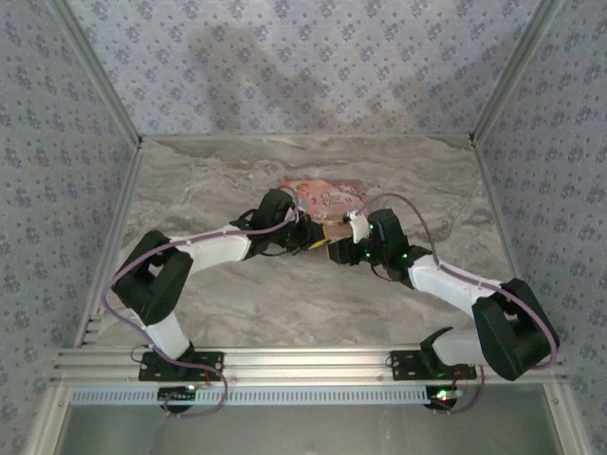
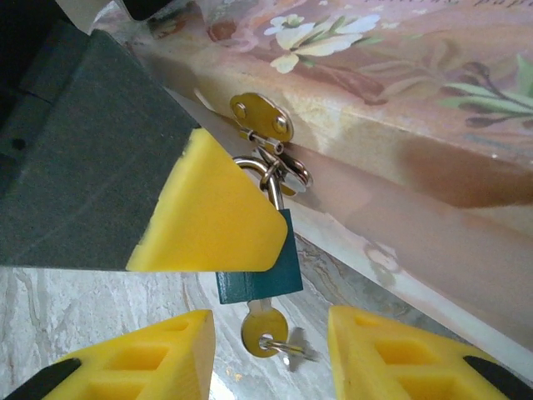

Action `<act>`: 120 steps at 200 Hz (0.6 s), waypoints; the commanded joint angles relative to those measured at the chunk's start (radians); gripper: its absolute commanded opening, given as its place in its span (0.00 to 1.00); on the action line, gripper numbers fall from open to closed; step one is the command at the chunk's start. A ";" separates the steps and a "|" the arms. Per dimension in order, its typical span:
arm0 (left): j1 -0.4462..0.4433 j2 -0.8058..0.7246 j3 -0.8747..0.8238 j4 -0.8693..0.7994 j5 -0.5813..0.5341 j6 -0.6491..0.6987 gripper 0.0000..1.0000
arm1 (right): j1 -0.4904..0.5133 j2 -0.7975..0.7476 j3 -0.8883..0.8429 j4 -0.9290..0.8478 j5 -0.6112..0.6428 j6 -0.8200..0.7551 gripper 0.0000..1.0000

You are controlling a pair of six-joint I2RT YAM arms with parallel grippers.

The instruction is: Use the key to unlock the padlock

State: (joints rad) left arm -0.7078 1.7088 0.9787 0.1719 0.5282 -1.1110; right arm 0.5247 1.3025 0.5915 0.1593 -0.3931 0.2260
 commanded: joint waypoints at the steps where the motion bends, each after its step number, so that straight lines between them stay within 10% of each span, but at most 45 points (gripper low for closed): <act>1: 0.002 -0.043 0.012 0.052 0.041 -0.007 0.00 | 0.019 0.010 0.021 -0.024 0.024 -0.025 0.41; 58: 0.006 -0.044 0.015 0.047 0.042 -0.007 0.00 | 0.033 0.027 0.026 -0.038 0.044 -0.034 0.35; 120: -0.011 -0.038 0.006 0.062 0.066 -0.007 0.00 | 0.041 0.060 0.108 -0.064 0.043 -0.055 0.02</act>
State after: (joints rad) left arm -0.7044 1.7088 0.9787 0.1757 0.5228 -1.1107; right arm 0.5552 1.3422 0.6243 0.1055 -0.3576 0.1890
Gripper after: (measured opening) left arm 0.087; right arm 0.062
